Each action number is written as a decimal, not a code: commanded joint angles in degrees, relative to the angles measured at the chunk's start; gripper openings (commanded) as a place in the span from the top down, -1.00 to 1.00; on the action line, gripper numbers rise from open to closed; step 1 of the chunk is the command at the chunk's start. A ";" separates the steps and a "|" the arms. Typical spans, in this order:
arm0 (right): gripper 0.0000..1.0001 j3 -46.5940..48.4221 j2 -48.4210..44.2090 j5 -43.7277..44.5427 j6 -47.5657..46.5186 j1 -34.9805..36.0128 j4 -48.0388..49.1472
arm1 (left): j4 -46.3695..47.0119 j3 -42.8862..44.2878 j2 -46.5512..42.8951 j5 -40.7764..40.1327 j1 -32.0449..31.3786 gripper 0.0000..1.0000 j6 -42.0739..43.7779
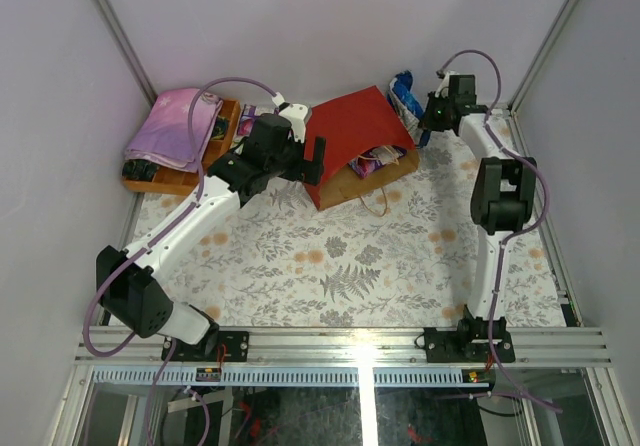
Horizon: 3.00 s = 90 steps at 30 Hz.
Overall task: Take the snacks out of the paper bag
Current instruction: Place the snack at the corner of the board.
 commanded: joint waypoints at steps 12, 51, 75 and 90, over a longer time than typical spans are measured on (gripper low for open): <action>1.00 -25.14 -27.56 30.99 -7.12 0.37 3.62 | -0.69 0.90 1.08 1.51 0.34 -0.99 0.96; 0.03 -20.86 -3.29 -0.65 18.67 -18.16 1.81 | -3.05 1.81 2.64 -0.68 0.41 -0.99 1.84; -0.88 29.28 24.63 1.75 -4.16 -11.91 -32.05 | -3.85 4.71 6.10 3.58 0.42 -0.99 0.65; -0.98 7.49 10.25 10.07 -37.68 -2.46 -40.80 | -4.30 4.24 5.31 4.96 0.41 -0.99 1.19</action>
